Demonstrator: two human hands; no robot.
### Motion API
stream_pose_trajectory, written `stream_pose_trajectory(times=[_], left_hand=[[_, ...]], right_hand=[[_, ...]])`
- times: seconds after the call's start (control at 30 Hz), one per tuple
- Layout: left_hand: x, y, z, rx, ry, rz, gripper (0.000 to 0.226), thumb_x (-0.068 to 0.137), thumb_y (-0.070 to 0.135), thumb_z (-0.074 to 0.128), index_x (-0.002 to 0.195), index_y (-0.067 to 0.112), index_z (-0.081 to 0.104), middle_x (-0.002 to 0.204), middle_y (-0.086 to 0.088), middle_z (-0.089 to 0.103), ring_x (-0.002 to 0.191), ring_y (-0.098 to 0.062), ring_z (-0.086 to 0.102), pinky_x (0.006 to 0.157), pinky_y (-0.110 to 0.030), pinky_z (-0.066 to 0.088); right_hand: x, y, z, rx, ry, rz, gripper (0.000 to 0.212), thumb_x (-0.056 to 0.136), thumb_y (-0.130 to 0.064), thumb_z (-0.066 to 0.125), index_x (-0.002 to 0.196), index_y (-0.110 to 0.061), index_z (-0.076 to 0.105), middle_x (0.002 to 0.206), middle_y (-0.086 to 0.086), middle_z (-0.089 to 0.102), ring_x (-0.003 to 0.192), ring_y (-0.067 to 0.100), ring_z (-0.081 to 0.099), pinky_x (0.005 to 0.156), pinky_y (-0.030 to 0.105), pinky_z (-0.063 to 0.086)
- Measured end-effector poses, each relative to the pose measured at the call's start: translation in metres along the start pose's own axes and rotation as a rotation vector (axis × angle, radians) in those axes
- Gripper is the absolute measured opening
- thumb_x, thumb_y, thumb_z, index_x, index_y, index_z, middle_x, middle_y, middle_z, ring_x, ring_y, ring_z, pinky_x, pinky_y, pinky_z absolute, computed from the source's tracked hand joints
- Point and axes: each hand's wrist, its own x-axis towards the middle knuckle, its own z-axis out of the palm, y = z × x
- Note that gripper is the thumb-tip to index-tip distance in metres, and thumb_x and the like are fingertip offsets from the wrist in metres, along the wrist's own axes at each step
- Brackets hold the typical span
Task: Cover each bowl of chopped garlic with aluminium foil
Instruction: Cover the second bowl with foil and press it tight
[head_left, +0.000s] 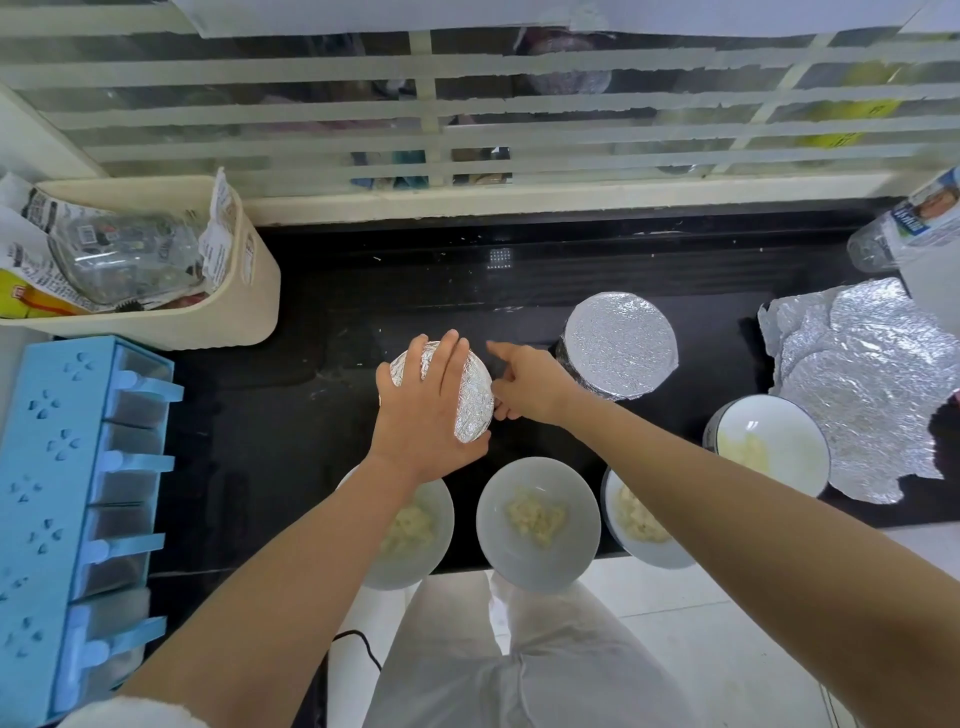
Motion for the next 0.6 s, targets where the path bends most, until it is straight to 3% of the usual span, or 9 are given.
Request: stream_pose_trajectory(times=[0.07,0.2,0.33,0.47,0.6], left_hand=[[0.000,0.000,0.000,0.013,-0.006,-0.003,0.106,0.068,0.075,0.045,0.151,0.012,0.025,0.159,-0.004,0.026,0.142,-0.034,0.028,0.097,-0.057,0.035],[0.000,0.000,-0.001,0.008,-0.017,-0.008,0.106,0.068,0.076,0.048,0.150,0.015,0.019,0.159,-0.003,0.024,0.143,-0.033,0.026,0.099,-0.057,0.035],[0.000,0.000,0.000,0.007,-0.008,-0.006,0.105,0.068,0.075,0.047,0.150,0.014,0.023,0.159,-0.003,0.026,0.142,-0.033,0.027,0.098,-0.057,0.036],[0.000,0.000,0.000,-0.008,0.001,-0.001,0.105,0.068,0.073,0.049,0.150,0.013,0.027,0.158,-0.003,0.028,0.141,-0.033,0.029,0.096,-0.057,0.036],[0.000,0.001,0.000,-0.012,0.001,0.000,0.105,0.067,0.073,0.048,0.150,0.012,0.028,0.157,-0.003,0.028,0.140,-0.034,0.030,0.096,-0.057,0.036]], right_hand=[[0.003,-0.002,-0.005,0.051,-0.057,0.010,0.069,0.092,-0.006,0.049,0.152,-0.027,0.023,0.092,0.013,0.073,0.078,0.023,0.072,0.081,0.037,0.059],[0.010,-0.010,-0.012,-0.002,-0.160,-0.001,0.058,0.092,-0.008,0.050,0.146,-0.029,0.040,0.091,0.011,0.073,0.074,0.020,0.073,0.070,0.029,0.061],[0.010,-0.013,-0.014,0.028,-0.200,0.032,0.058,0.092,-0.010,0.052,0.146,-0.027,0.038,0.092,0.012,0.073,0.077,0.020,0.073,0.070,0.028,0.060],[0.009,-0.012,-0.013,0.057,-0.193,0.043,0.057,0.094,-0.010,0.052,0.147,-0.027,0.038,0.089,0.009,0.071,0.074,0.018,0.071,0.069,0.025,0.059],[-0.004,-0.006,-0.009,0.172,-0.069,0.047,0.050,0.092,-0.007,0.053,0.140,-0.018,0.048,0.084,0.011,0.071,0.075,0.021,0.070,0.073,0.029,0.060]])
